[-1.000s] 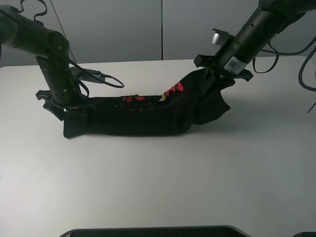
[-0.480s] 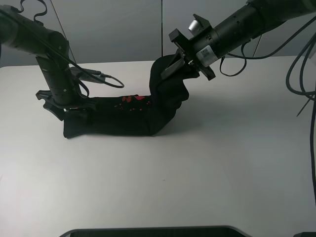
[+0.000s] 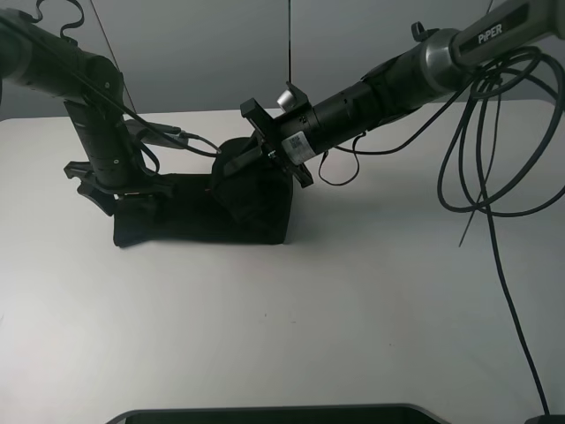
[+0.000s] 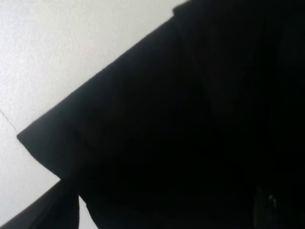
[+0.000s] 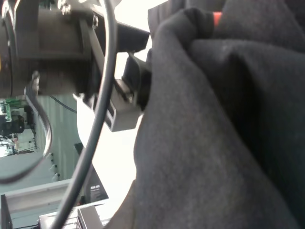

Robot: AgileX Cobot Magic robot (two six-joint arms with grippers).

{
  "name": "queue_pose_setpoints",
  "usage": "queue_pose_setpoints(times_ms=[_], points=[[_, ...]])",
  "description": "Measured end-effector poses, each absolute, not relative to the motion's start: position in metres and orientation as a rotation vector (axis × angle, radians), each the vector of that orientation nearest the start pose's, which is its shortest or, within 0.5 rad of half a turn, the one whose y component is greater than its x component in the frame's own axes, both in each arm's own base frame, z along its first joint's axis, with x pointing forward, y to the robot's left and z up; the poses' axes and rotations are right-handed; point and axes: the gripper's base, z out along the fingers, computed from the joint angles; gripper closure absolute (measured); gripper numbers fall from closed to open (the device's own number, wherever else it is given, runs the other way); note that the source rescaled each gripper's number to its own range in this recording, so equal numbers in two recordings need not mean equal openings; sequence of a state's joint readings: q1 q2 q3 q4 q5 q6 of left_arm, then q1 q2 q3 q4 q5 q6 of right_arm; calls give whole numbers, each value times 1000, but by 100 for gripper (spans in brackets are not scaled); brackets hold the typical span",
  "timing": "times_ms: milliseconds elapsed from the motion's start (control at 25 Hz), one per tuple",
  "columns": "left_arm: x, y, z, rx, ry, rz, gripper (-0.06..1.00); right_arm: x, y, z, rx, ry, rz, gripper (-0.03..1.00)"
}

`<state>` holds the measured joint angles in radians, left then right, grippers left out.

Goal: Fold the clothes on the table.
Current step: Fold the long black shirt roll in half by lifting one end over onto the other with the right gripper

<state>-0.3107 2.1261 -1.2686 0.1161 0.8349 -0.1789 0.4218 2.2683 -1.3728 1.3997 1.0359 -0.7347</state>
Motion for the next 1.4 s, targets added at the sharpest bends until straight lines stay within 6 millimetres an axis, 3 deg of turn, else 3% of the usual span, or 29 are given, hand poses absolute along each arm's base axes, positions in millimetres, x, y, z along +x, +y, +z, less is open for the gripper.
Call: queue_pose_setpoints(times_ms=[320, 760, 1400], points=[[358, -107, 93, 330, 3134, 140, -2, 363, 254, 93, -226, 2708, 1616, 85], [359, -107, 93, 326, 3131, 137, -2, 352, 279, 69, -173, 2702, 1655, 85], [363, -108, 99, 330, 3132, 138, -2, 351, 290, 66, -109, 2661, 1637, 85]])
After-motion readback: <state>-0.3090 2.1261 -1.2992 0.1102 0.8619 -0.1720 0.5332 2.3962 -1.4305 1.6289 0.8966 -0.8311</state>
